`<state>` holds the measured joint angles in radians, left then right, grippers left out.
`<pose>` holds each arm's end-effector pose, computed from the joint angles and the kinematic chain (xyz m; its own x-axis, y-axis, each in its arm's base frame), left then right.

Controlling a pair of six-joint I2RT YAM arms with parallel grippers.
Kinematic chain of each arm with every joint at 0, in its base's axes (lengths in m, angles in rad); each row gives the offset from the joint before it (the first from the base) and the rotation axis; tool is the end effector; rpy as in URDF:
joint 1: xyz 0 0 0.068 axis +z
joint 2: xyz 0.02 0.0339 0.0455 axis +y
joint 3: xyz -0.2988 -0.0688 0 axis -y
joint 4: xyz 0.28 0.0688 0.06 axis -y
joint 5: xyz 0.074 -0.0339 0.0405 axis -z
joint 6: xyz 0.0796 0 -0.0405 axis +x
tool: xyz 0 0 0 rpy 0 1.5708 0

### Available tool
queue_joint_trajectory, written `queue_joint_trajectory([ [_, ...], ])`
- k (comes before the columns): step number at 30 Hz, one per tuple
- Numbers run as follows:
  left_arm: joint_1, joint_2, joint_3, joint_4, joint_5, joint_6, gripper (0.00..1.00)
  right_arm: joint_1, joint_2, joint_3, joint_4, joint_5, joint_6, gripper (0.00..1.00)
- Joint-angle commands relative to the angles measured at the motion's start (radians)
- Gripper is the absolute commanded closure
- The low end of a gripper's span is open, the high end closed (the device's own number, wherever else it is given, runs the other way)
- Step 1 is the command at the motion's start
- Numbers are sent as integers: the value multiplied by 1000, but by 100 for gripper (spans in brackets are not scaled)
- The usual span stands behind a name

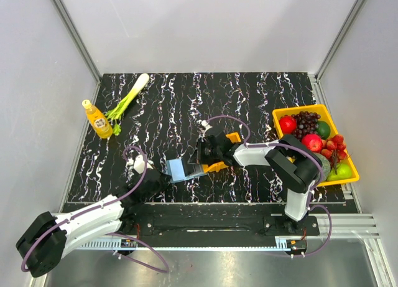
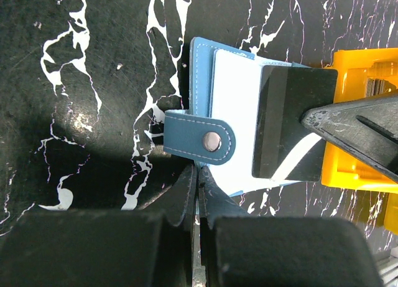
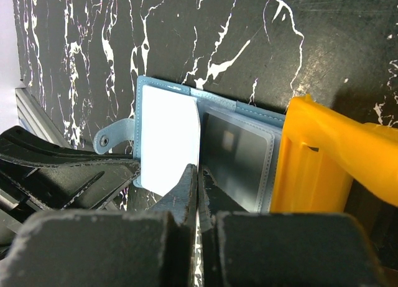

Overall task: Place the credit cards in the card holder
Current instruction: Insert the credit card into the card holder.

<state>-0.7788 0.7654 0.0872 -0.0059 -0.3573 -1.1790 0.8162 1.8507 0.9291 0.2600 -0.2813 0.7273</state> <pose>0.1444 -0.1034 0.0977 -0.6017 -0.6227 -0.5002 -0.2381 0.7376 -0.6319 0.2842 0.3345 0.1215 -0.8795 -0.0029 -0.4760 -0.3551 0.6700 0.6520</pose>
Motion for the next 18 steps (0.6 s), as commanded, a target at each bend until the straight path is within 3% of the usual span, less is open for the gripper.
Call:
queue_joint_trajectory([
  [1,4,-2,-6,24,-19,2,100,9,33,-7,22,-15,0,100],
  [18,4,-8,-10,20,-19,-1,100,9,59,2,-10,-117,35,100],
])
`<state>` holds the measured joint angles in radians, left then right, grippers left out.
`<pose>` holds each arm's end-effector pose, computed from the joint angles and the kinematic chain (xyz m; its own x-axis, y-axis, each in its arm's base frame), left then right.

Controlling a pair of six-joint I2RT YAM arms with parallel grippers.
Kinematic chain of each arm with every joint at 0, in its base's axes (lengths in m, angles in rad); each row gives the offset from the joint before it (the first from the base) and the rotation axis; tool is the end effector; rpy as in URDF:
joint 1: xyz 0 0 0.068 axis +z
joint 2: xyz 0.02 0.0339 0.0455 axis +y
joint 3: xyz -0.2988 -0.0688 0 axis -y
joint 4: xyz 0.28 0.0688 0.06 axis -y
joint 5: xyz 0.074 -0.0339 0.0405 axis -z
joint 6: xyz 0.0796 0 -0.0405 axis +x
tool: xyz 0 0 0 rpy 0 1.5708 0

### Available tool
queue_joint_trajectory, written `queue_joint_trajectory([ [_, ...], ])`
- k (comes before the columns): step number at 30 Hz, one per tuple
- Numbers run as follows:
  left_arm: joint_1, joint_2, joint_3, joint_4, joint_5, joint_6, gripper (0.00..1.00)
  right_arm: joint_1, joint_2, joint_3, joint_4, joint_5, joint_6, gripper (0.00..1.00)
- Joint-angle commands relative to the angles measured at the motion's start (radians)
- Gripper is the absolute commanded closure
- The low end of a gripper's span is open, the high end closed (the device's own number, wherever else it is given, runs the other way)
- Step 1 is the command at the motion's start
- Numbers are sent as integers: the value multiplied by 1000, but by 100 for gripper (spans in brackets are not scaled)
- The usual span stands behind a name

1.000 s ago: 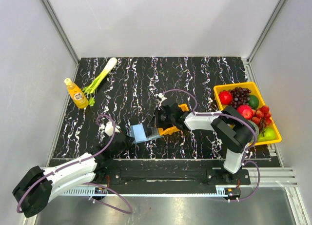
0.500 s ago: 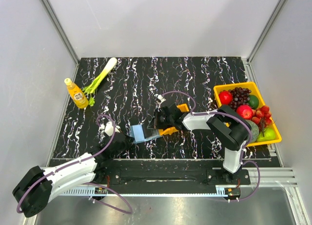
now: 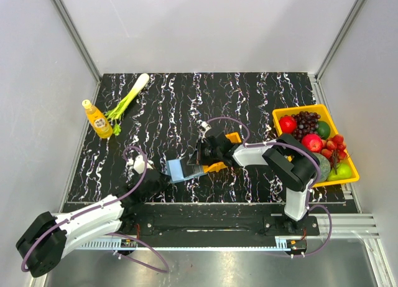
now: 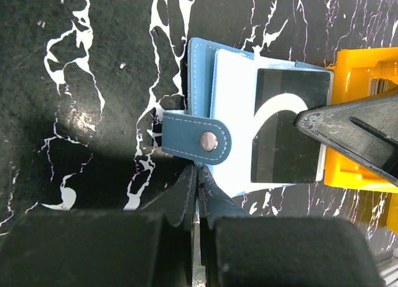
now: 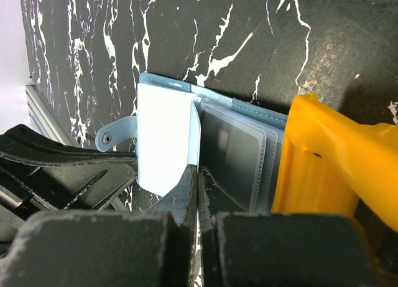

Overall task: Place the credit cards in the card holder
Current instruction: Insert the credit card into the card holder.

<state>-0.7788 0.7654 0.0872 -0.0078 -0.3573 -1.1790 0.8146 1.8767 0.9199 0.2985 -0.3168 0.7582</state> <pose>0.1442 -0.1032 0.0975 -0.6023 -0.6221 -0.5002 -0.2390 0.7384 -0.6306 0.2830 0.3362 0.1126 -0.8964 0.0019 -0.4433 -0.3360 0.6493 0.6823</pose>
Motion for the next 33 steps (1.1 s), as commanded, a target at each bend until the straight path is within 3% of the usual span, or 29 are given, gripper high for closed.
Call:
queue_joint_trajectory([
  [1,4,-6,-9,22,-20,-1,100,11,36,13,-48,-94,9,100],
  [13,4,-11,-4,9,-25,2,100,11,16,0,-71,-117,29,100],
  [21,4,-21,-6,9,-26,-1,100,-3,4,-12,-117,-2,53,100],
  [33,3,17,5,-18,-19,-13,100,-5,70,59,-148,36,16,100],
])
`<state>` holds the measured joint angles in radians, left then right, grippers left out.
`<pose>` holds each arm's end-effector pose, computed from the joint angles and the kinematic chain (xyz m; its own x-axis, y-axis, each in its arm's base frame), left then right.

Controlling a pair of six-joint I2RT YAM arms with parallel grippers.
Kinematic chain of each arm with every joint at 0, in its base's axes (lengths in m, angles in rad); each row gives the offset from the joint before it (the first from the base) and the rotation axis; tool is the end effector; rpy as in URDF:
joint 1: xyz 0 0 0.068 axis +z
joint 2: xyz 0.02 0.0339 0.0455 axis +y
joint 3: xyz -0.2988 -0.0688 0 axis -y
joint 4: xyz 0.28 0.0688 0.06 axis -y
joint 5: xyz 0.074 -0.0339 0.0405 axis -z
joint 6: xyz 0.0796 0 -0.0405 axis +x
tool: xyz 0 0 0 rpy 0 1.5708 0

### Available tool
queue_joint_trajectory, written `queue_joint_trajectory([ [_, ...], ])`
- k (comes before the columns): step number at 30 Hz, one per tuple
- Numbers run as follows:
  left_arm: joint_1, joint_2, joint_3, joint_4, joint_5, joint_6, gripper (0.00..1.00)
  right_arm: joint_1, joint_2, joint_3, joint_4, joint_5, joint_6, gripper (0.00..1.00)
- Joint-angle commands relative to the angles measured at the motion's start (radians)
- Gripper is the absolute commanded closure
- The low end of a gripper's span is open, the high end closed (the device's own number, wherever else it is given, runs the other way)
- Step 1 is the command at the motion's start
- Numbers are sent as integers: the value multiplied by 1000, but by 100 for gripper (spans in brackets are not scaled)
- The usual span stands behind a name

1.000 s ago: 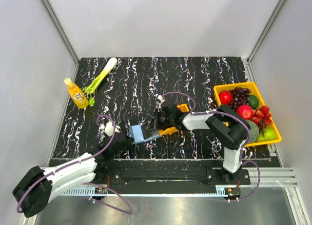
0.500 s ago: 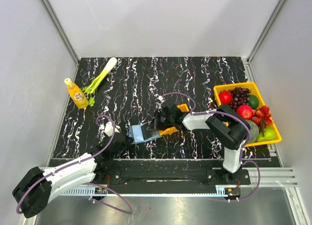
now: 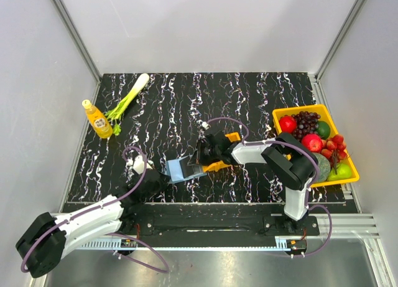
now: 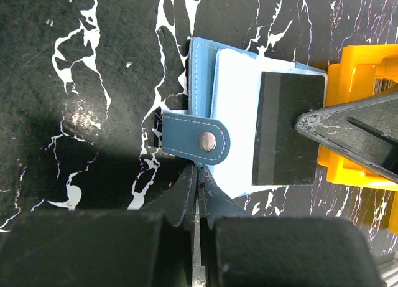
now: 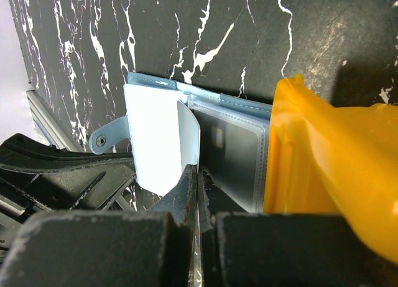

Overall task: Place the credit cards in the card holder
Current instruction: Insert the credit card into the card holder.

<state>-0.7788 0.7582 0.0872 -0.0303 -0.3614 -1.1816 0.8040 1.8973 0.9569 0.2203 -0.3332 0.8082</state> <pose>0.1430 -0.1015 0.0961 -0.6043 -0.6196 -0.5010 -0.2485 0.7439 -0.6203 0.2876 0.3360 0.1073 -0.9315 0.0180 -0.3633 -0.2571 0.6740 0.6925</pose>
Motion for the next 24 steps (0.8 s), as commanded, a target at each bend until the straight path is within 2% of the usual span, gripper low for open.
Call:
queue_joint_trajectory([
  [1,3,33,8,4,-13,-12,100,8,58,28,-76,43,-38,100],
  [8,4,73,17,24,-5,-9,100,12,94,80,-67,-73,-55,100],
  [12,3,70,22,10,-8,-9,100,14,86,88,-99,-31,-73,100],
  [17,3,35,13,-17,-20,-19,100,12,25,80,-170,115,-103,100],
  [24,3,41,16,-19,-20,-18,100,30,54,83,-142,5,-64,100],
])
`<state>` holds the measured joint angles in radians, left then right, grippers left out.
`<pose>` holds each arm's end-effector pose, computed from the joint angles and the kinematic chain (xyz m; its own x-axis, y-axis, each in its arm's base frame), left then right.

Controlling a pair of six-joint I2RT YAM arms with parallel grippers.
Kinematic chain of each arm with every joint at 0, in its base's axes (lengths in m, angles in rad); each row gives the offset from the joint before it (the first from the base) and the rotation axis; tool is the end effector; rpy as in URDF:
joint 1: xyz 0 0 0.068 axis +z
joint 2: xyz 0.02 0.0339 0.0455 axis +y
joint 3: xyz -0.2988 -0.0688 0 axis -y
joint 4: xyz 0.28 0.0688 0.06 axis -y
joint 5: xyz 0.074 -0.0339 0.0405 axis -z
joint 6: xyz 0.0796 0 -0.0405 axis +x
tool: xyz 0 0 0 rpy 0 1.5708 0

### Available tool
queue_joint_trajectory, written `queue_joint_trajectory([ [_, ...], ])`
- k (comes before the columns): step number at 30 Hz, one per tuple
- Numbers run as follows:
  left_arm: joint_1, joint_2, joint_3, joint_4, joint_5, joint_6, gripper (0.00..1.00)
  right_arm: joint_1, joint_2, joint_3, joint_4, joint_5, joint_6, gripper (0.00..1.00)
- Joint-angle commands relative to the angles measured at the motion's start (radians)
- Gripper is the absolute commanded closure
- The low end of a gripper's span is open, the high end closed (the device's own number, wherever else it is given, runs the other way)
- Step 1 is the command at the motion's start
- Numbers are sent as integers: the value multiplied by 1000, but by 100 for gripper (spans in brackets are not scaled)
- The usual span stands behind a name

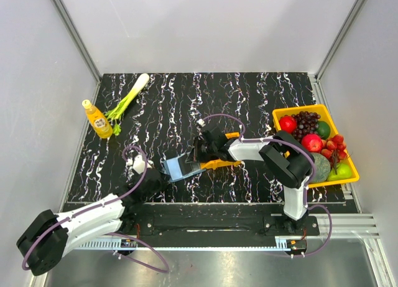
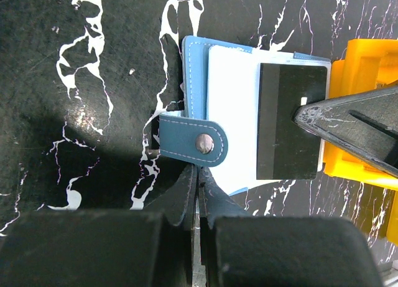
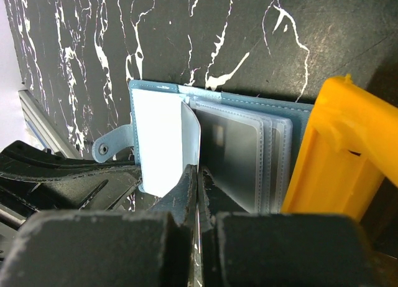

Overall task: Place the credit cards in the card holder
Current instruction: Insert the credit card into the card holder.

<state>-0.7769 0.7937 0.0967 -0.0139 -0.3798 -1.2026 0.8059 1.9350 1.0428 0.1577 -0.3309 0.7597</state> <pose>0.1460 -0.1022 0.0963 -0.5881 -0.6370 -0.4984 -0.2719 0.7361 -0.6199 0.2997 0.3496 0.1123 -0.9214 -0.0194 -0.3881 -0.2961 0.6817 0.6690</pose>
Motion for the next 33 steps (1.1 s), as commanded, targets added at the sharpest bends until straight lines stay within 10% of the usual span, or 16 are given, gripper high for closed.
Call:
queue_joint_trajectory([
  [1,2,4,5,-37,-5,2,100,29,12,-12,-87,0,-14,100],
  [19,2,-13,-5,-37,-7,-11,100,76,-68,-10,-251,279,10,100],
  [33,2,-11,0,-35,-8,-2,100,81,64,120,-313,58,-57,100],
])
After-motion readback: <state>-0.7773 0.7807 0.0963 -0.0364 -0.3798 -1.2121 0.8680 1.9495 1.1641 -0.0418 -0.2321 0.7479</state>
